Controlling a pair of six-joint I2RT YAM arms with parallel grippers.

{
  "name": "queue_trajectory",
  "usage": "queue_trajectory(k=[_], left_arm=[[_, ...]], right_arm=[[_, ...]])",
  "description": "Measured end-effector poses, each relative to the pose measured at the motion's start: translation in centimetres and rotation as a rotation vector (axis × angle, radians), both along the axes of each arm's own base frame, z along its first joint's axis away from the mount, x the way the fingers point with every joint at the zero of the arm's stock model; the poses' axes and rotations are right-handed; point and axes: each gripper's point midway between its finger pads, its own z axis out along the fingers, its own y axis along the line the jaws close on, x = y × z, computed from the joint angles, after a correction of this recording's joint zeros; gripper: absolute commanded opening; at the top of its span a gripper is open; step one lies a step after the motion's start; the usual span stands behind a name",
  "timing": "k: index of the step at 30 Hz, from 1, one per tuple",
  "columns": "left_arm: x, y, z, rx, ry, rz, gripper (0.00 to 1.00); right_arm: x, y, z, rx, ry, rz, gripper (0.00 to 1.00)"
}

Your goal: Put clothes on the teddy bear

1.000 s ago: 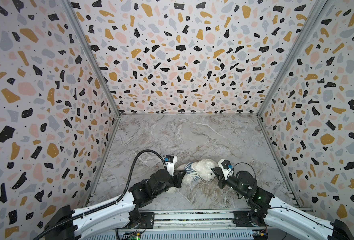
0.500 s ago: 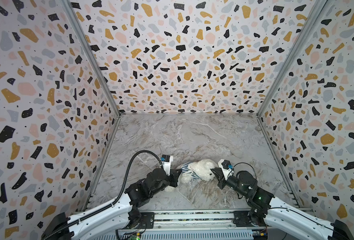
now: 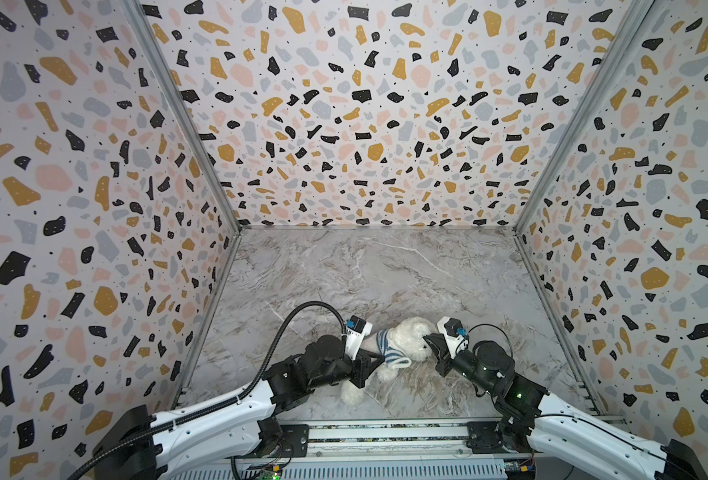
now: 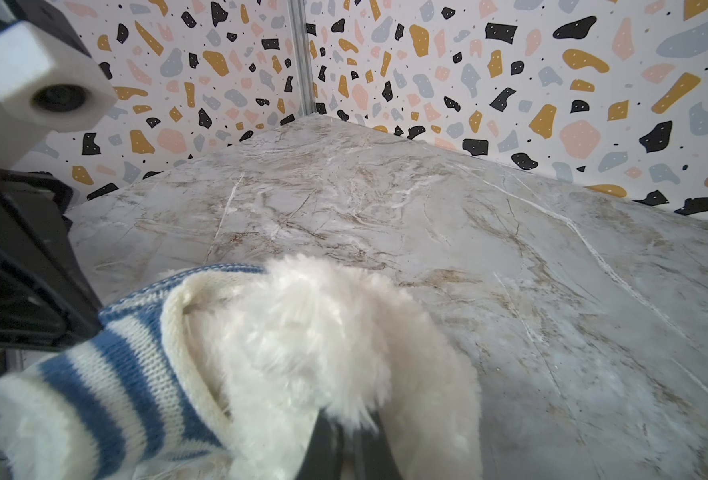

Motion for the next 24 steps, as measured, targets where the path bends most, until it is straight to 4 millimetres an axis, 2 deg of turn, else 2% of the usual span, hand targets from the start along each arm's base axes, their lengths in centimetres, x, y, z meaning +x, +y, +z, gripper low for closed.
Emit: queue_trajectory(k=[5,8,15,20,24], left_arm=[[-0.6,0.4,-1.0,0.067,0.013,-0.018,0.00],[-0.5,1.1,-1.6,0.120,0.018,-0.004,0.00],[-0.6,2.0,-1.1,0.129,-0.005,0.011,0.00],[-0.7,1.2,-1.2,0.110,0.009,-0.012,0.00],[-0.9,-0.2,-0.4,0.043,0.021,-0.038,0.00]], right_arm=[[0.2,-0.4,-0.1,0.005,0.009,-0.036,0.00],[0.3,-0.9,0.5,0.029,0.002,-0.062,0.00],[0.2,-1.8,1.0,0.060,0.000,-0.099,0.00],[0.4,-2.0,0.8,0.060,0.007,-0.114,0.00],[0.5,-2.1,0.9,0.067,0.008,-0.134,0.00]])
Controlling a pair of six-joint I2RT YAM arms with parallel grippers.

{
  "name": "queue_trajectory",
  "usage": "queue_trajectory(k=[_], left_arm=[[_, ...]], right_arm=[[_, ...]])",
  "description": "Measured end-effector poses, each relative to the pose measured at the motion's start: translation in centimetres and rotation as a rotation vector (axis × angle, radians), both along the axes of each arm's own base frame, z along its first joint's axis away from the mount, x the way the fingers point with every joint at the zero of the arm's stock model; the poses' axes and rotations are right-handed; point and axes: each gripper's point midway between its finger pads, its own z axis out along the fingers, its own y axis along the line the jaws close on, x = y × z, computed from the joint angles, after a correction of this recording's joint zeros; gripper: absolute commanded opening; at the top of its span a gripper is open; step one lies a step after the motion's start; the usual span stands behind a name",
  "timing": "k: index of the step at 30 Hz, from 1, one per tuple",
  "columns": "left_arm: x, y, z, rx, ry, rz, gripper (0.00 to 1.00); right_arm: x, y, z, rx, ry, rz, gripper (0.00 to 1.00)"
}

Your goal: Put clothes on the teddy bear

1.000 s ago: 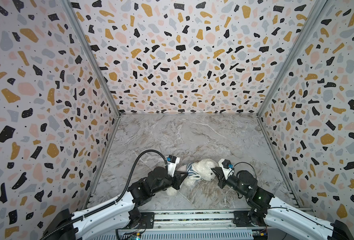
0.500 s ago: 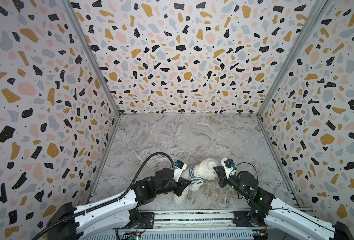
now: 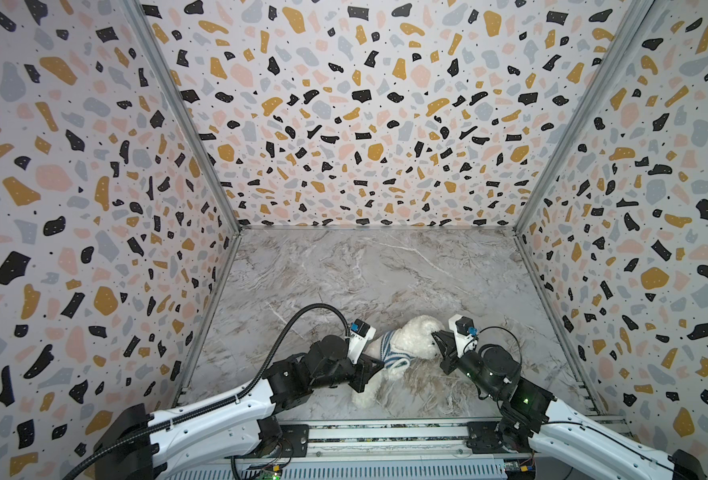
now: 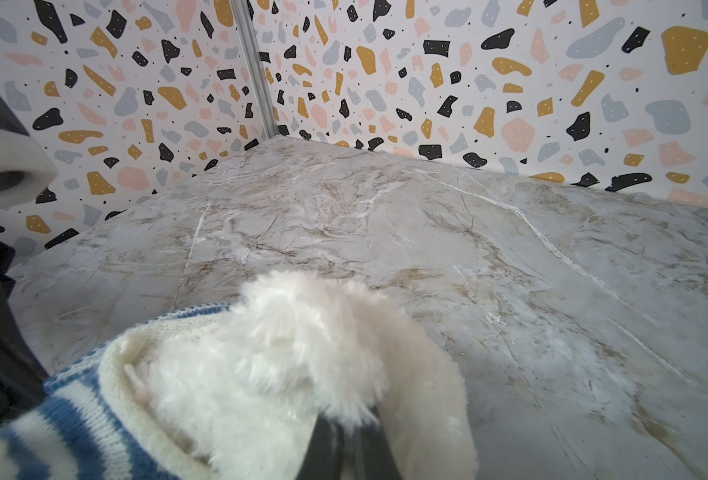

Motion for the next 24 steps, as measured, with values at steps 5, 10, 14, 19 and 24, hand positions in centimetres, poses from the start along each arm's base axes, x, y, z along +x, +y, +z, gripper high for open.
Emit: queue_trajectory(k=[5,10,14,19,24], left_arm=[[0.2,-1.1,0.3,-0.078,0.027,0.008,0.16],[0.9,-0.6,-0.3,-0.116,0.053,0.091,0.39],[1.6,0.1,-0.1,-0.178,0.067,0.173,0.39],[2.5,0.5,1.3,-0.247,0.045,0.253,0.39],[1.9,0.0,2.0,-0.243,-0.056,0.268,0.29]], right_arm=[[0.1,0.0,0.0,0.000,-0.001,-0.019,0.00],[0.3,-0.2,0.1,0.010,-0.004,-0.041,0.00],[0.4,-0.2,0.2,0.021,-0.010,-0.046,0.00],[0.3,-0.1,0.3,0.030,-0.014,-0.043,0.00],[0.3,-0.2,0.2,0.046,-0.004,-0.047,0.00]])
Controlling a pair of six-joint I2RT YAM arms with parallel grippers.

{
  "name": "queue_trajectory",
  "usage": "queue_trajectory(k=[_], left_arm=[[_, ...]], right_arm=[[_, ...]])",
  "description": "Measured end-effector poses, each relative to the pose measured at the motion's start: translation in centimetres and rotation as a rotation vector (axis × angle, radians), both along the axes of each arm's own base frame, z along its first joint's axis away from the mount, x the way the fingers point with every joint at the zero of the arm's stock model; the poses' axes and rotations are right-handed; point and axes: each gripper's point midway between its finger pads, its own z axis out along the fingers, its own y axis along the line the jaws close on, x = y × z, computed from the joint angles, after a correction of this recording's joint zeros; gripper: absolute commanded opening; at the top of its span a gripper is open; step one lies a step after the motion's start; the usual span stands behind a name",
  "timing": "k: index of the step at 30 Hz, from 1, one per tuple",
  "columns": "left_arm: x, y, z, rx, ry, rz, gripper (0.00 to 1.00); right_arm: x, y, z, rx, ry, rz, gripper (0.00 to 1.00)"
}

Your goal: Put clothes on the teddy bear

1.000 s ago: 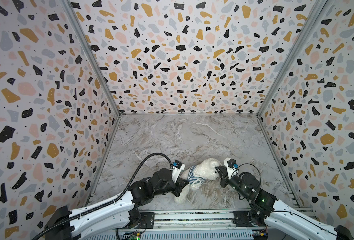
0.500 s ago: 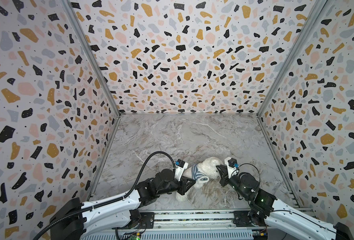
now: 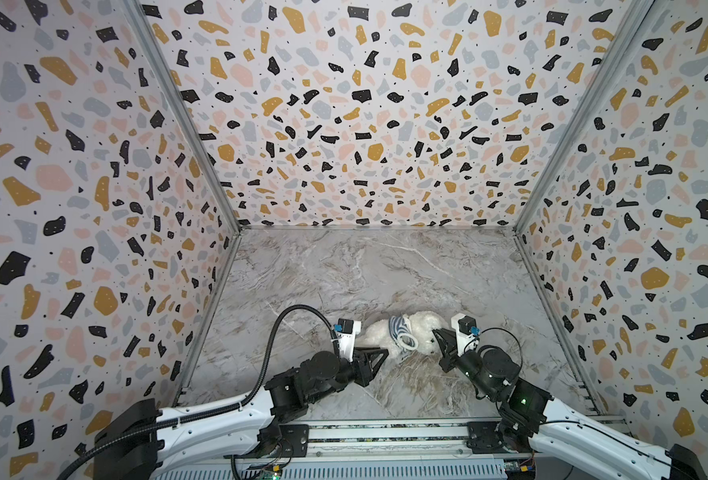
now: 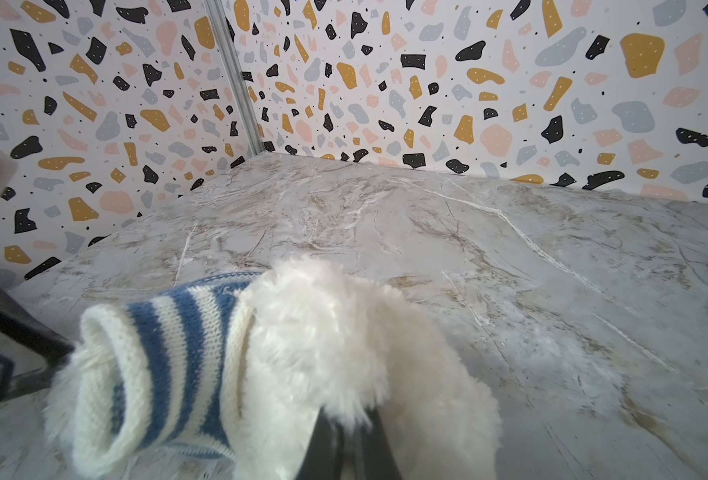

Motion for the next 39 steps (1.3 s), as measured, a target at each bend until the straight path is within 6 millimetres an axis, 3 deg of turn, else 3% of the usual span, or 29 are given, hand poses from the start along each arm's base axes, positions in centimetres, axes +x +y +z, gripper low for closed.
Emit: queue_trajectory(k=[6,9,12,17,22,33,39], left_arm=[[-2.6,-2.2,-2.5,0.122,-0.113,-0.065,0.21],[-2.5,-2.7,-4.5,0.200,-0.133,-0.058,0.17],[-1.6,-2.6,-5.2,0.244,-0.153,-0.009,0.18],[0.0,-2.3,-2.9,0.205,-0.197,0.076,0.19],[1.1,-2.3,-1.0,0.157,-0.218,0.110,0.13],[-0.2,-3.0,2.2,0.056,-0.229,0.024,0.04],[1.5,-4.1,3.3,0.060,-0.210,0.055,0.00]], right_arm=[[0.2,-0.3,-0.3,0.011,0.021,-0.022,0.00],[0.2,-0.3,-0.3,0.014,0.025,-0.026,0.00],[0.2,-0.3,-0.3,0.016,0.027,-0.026,0.00],[0.1,-0.2,-0.4,0.017,0.030,-0.020,0.00],[0.1,-0.1,-0.7,0.015,0.043,-0.013,0.00],[-0.1,0.1,-0.6,0.025,0.044,-0.002,0.00],[-0.2,0.2,-0.5,0.026,0.044,0.002,0.00]])
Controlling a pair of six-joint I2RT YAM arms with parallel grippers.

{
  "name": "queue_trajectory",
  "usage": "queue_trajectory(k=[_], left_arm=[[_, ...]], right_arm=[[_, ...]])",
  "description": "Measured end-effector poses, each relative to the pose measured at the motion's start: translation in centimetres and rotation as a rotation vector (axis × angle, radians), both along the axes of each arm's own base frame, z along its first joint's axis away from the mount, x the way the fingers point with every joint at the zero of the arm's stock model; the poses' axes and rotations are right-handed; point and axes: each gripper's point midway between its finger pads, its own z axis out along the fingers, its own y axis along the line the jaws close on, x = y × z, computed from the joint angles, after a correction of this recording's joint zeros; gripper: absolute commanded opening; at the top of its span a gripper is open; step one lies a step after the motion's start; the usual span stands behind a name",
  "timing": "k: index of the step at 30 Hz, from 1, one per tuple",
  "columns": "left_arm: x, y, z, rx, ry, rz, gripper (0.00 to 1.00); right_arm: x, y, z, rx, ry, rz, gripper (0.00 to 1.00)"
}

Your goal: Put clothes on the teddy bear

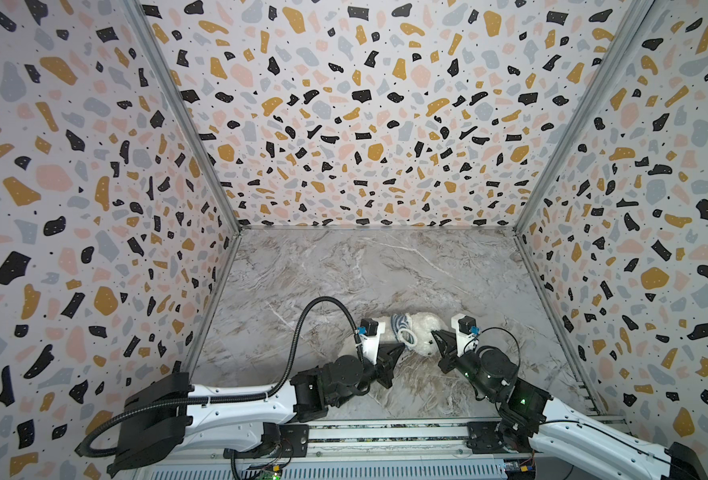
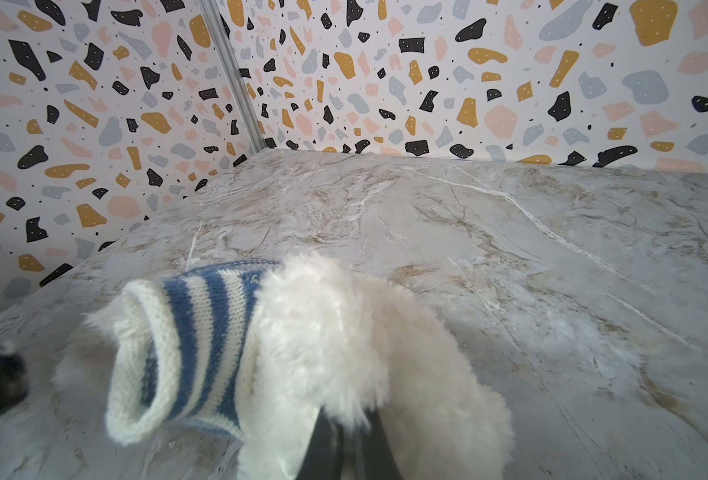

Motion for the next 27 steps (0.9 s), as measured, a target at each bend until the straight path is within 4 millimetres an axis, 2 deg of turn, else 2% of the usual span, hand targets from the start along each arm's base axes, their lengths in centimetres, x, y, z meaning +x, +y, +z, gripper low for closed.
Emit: queue_trajectory(k=[6,12,15,20,27], left_arm=[[2.7,1.3,-1.6,0.016,0.055,0.078,0.00],[2.5,2.0,-2.3,0.014,0.076,0.083,0.00],[2.5,1.9,-2.5,0.012,0.085,0.079,0.01],[2.6,1.3,-4.0,0.050,0.115,0.071,0.05],[3.0,0.7,-4.8,0.034,0.168,0.072,0.19]], right_arm=[[-0.2,0.0,0.3,0.009,-0.006,0.004,0.00],[-0.2,-0.2,0.4,0.010,-0.009,-0.003,0.00],[-0.2,-0.1,0.2,0.004,-0.004,-0.002,0.00],[-0.1,-0.1,0.0,0.000,0.000,-0.002,0.00],[-0.2,-0.1,-0.2,-0.001,0.002,-0.003,0.00]])
